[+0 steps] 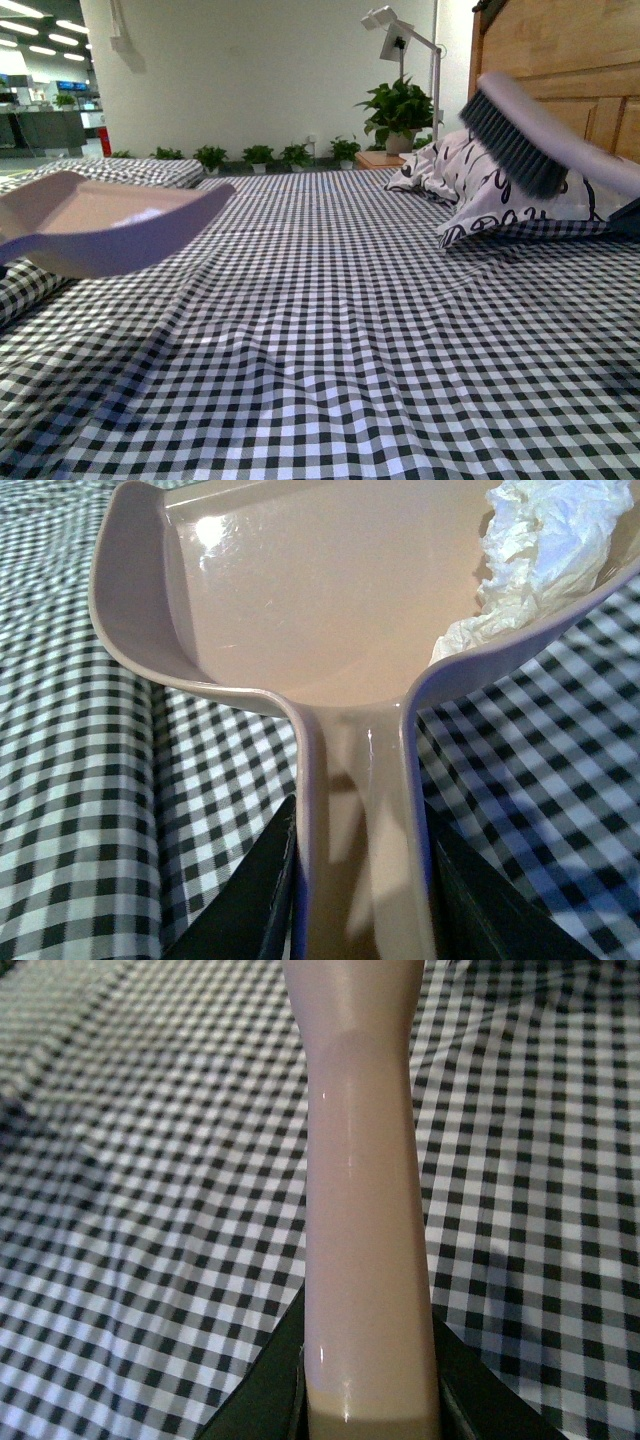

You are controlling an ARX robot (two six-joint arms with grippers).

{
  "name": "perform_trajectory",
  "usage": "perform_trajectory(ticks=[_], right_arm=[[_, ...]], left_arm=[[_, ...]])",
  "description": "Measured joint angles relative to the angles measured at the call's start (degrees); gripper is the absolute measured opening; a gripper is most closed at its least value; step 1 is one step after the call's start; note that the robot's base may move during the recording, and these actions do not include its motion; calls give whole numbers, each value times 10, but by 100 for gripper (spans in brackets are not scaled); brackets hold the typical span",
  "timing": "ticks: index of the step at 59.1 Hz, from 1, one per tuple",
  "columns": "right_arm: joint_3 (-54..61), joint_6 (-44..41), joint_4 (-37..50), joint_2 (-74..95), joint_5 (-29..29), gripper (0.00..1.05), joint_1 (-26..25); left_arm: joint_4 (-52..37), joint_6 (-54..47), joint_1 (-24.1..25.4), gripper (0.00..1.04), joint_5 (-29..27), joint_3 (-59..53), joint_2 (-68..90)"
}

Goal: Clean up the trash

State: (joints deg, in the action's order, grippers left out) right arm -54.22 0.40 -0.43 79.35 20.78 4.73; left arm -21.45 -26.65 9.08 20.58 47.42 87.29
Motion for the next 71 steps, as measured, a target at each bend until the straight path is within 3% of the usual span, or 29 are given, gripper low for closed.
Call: perform_trajectory(ticks=[19,28,35,43,56,71], right_arm=[[40,115,-42,-205,153,19,-119],[41,149,-69,-280,233,19,-152],[38,168,-84,-316,257,19,-154],[32,214,-97,-350,193,19,-103],[32,283,-92,-402,38,19,4],[50,297,-106,-455,-107,19,80]], left_arm=[[-6,89,-10,29,-119,-22,-122],[31,125,-44,29,-130,-60,-213],[56,143,-70,29,-131,-83,-286],[86,155,-87,29,-143,-109,-365],[130,167,-109,29,-160,-138,-452],[157,171,-172,29,-228,-163,-536]])
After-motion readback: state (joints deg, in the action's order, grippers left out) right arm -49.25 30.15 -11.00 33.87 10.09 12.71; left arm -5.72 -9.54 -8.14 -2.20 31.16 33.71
